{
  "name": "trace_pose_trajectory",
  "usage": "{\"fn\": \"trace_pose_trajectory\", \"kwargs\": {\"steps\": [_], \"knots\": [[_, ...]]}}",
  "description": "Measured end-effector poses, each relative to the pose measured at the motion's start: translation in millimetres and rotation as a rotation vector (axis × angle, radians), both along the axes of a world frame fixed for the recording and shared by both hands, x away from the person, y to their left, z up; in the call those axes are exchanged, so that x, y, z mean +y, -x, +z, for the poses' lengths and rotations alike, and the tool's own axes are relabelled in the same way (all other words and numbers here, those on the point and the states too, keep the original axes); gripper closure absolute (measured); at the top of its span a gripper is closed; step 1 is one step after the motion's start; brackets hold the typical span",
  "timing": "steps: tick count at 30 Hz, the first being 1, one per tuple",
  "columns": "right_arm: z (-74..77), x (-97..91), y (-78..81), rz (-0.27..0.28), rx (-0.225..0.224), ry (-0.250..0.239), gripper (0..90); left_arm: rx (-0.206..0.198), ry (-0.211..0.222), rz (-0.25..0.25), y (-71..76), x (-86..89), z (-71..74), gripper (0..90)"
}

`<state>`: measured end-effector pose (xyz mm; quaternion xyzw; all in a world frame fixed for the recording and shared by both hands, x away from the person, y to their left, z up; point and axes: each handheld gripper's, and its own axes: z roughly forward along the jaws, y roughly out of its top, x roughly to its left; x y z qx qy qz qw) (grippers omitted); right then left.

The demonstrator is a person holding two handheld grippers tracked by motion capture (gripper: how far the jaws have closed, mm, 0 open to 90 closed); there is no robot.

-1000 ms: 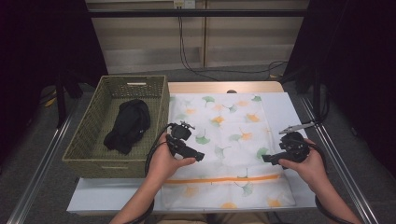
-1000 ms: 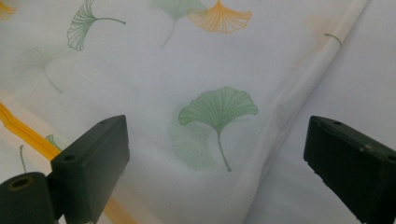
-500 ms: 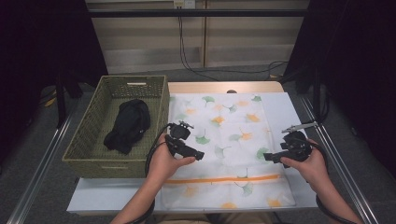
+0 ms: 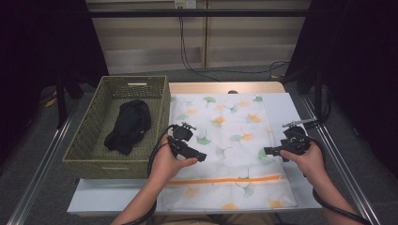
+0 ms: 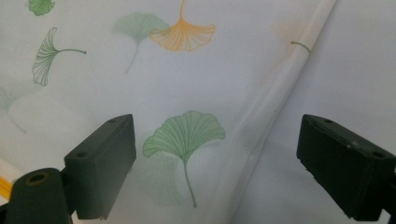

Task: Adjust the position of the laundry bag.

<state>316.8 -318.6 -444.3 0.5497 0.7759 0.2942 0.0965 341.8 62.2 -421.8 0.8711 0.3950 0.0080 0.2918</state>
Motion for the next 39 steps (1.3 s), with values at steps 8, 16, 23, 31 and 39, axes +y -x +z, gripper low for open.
{"fn": "trace_pose_trajectory", "kwargs": {"steps": [8, 16, 23, 31, 39], "knots": [[-4.6, -8.7, -19.4, -0.046, 0.000, -0.001, 15.0, -0.001, 0.003, 0.000, 1.0, 0.6, -0.5, 5.5], [-12.2, -16.4, -32.2, -0.094, 0.018, -0.039, 20.3, 0.010, 0.001, -0.007, 1.8, -0.4, -2.2, 5.6], [-11.4, -10.8, -40.4, -0.098, 0.014, -0.027, 23.1, 0.002, 0.001, -0.008, 2.0, -1.0, -2.2, 5.5], [-14.1, -7.9, -49.7, -0.124, 0.018, -0.031, 25.2, -0.001, -0.004, -0.019, 3.3, -2.4, -1.7, 5.7], [-14.3, -5.5, -58.5, -0.141, 0.014, -0.031, 28.4, -0.005, 0.005, -0.020, 3.5, -2.0, -0.9, 5.8]]}}
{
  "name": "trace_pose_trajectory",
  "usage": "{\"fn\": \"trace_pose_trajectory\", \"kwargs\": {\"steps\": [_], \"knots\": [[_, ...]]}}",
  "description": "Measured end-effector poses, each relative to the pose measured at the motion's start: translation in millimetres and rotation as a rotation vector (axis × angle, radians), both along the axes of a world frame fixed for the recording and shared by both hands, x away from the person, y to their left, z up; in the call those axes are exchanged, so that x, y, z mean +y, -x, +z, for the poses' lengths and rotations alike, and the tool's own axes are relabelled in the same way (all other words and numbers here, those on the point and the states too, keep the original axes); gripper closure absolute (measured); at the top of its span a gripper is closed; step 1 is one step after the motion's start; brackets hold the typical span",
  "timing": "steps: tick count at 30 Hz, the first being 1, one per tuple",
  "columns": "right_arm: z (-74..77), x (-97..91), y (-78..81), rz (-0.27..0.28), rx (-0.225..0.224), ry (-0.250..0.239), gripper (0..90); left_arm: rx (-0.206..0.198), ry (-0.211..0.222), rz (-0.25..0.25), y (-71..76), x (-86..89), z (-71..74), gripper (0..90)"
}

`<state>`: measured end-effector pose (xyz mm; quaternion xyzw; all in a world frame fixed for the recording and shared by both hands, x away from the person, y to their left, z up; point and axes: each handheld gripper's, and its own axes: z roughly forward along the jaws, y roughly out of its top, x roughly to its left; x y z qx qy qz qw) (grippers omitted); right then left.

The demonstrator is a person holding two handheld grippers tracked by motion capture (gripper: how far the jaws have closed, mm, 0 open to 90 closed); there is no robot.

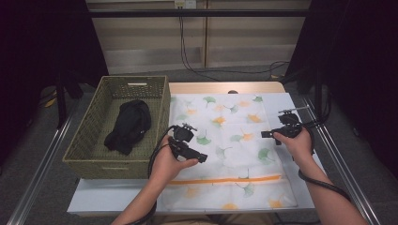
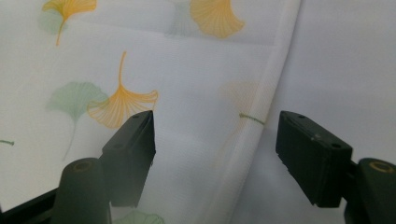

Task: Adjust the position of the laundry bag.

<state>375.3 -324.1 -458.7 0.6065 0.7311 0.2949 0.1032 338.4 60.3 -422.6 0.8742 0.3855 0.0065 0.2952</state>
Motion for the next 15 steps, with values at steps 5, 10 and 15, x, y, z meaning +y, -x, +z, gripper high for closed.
{"fn": "trace_pose_trajectory", "kwargs": {"steps": [5, 10, 15], "knots": [[-2.3, 3.2, -3.6, -0.009, -0.006, -0.008, 28.4, -0.001, 0.002, 0.001, -0.1, 0.8, 0.3, 5.8], [-7.1, 1.2, -7.5, -0.029, 0.000, -0.013, 29.8, -0.006, 0.006, 0.002, -0.2, 2.6, 1.2, 5.9], [-9.8, -2.0, -9.4, -0.042, 0.012, -0.013, 33.6, -0.012, 0.004, 0.012, -0.7, 4.6, 2.1, 6.2]]}}
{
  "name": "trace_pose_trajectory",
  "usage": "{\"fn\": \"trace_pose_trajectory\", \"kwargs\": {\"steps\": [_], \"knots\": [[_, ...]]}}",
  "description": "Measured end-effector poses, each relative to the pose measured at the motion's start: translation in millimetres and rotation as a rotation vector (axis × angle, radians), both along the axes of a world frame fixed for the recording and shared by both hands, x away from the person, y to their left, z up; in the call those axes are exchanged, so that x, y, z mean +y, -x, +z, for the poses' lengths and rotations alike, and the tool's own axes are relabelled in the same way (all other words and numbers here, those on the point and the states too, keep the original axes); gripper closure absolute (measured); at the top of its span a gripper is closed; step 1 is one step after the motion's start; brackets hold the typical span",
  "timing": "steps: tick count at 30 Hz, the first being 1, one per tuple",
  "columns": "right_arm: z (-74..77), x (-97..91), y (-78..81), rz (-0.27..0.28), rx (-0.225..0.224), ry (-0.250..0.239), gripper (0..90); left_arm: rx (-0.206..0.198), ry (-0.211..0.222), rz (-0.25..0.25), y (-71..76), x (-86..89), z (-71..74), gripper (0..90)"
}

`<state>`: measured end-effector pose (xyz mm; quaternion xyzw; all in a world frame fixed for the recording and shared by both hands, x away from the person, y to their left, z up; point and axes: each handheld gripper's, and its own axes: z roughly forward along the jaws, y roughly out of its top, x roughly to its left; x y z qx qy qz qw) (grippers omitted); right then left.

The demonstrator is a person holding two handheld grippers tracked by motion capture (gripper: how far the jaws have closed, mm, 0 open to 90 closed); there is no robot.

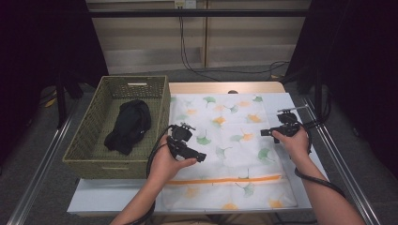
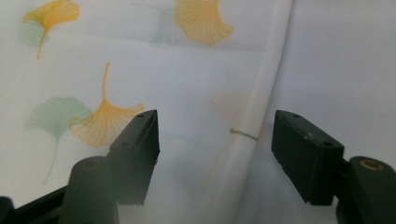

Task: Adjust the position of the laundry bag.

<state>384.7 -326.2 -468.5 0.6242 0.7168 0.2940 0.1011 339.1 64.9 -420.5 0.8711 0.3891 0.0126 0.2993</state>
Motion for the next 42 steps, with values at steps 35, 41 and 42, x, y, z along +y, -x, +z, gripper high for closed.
{"fn": "trace_pose_trajectory", "kwargs": {"steps": [35, 41, 42], "knots": [[-2.0, -7.2, -8.4, -0.014, -0.006, -0.061, 90.0, 0.000, 0.003, -0.011, 1.2, -2.9, -4.3, 7.5], [-1.7, -12.0, -11.4, -0.028, -0.015, -0.066, 90.0, -0.002, -0.004, -0.013, 1.6, -4.1, -5.1, 7.7], [-1.7, -13.0, -11.9, -0.030, -0.015, -0.067, 90.0, 0.002, -0.006, -0.019, 1.6, -4.1, -5.3, 7.8]]}}
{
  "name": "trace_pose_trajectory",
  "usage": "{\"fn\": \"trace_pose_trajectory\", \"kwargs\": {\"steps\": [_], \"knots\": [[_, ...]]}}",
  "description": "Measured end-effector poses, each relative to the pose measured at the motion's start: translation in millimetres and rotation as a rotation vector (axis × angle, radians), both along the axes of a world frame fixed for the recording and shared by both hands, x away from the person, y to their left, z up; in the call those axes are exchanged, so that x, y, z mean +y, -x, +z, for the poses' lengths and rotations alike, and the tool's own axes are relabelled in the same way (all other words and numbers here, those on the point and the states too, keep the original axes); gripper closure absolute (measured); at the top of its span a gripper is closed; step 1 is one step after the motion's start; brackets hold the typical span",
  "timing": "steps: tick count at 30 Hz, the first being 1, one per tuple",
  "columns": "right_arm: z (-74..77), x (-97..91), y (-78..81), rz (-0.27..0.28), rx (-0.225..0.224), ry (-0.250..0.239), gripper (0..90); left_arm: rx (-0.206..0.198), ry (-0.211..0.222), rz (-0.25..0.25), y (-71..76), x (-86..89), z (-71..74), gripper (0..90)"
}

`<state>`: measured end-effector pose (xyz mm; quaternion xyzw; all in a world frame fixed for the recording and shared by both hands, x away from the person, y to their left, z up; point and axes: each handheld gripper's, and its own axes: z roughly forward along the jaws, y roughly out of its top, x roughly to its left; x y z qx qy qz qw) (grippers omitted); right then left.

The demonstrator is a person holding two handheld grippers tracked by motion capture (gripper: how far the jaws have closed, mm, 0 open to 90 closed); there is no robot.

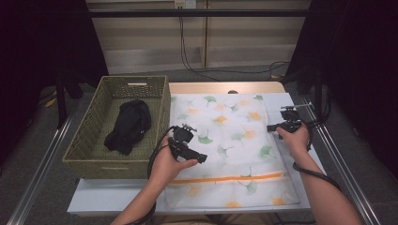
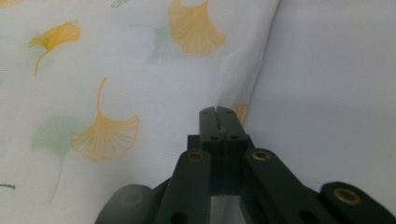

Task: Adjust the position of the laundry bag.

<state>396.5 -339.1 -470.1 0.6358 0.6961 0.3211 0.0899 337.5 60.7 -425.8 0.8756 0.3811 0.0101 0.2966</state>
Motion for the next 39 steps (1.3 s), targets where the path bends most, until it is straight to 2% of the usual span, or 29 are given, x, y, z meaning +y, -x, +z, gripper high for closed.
{"fn": "trace_pose_trajectory", "kwargs": {"steps": [2, 3, 5, 6, 7, 14, 26, 27, 28, 29, 39], "knots": [[-0.3, -2.1, -1.3, -0.006, -0.002, 0.002, 90.0, 0.004, 0.005, 0.001, 0.5, -0.9, -1.0, 7.9], [-0.3, -3.0, -1.8, -0.012, -0.003, -0.001, 90.0, 0.004, 0.030, 0.027, 1.9, -3.2, -2.3, 7.9], [-0.9, -6.2, -3.2, -0.007, -0.013, 0.003, 90.0, 0.005, 0.031, 0.028, 1.8, -3.3, -2.4, 7.9], [-1.2, -7.6, -3.5, -0.013, -0.013, 0.004, 90.0, 0.006, 0.011, 0.002, 0.6, -1.6, -1.7, 7.8], [-1.6, -8.9, -3.6, -0.016, -0.014, -0.004, 90.0, 0.004, 0.019, 0.016, 1.1, -2.3, -2.2, 7.8], [-3.7, -19.5, -3.4, -0.029, -0.025, -0.003, 90.0, 0.003, 0.013, 0.009, 0.3, -2.2, -3.1, 7.9], [-3.6, -26.7, -1.0, -0.048, -0.029, 0.003, 90.0, 0.007, 0.008, 0.003, 0.6, -4.9, -4.4, 8.0], [-3.7, -27.5, -0.5, -0.052, -0.026, 0.000, 90.0, 0.007, 0.033, 0.036, 2.0, -7.2, -5.6, 8.0], [-3.7, -27.5, -0.5, -0.052, -0.026, 0.000, 90.0, 0.007, 0.033, 0.036, 2.0, -7.2, -5.6, 8.0], [-4.3, -29.7, 0.0, -0.053, -0.027, -0.005, 90.0, 0.008, 0.008, 0.004, 0.6, -5.3, -4.4, 8.0], [-3.6, -35.0, 1.5, -0.062, -0.035, 0.013, 90.0, 0.006, 0.004, 0.002, 0.6, -6.8, -5.1, 8.0]]}}
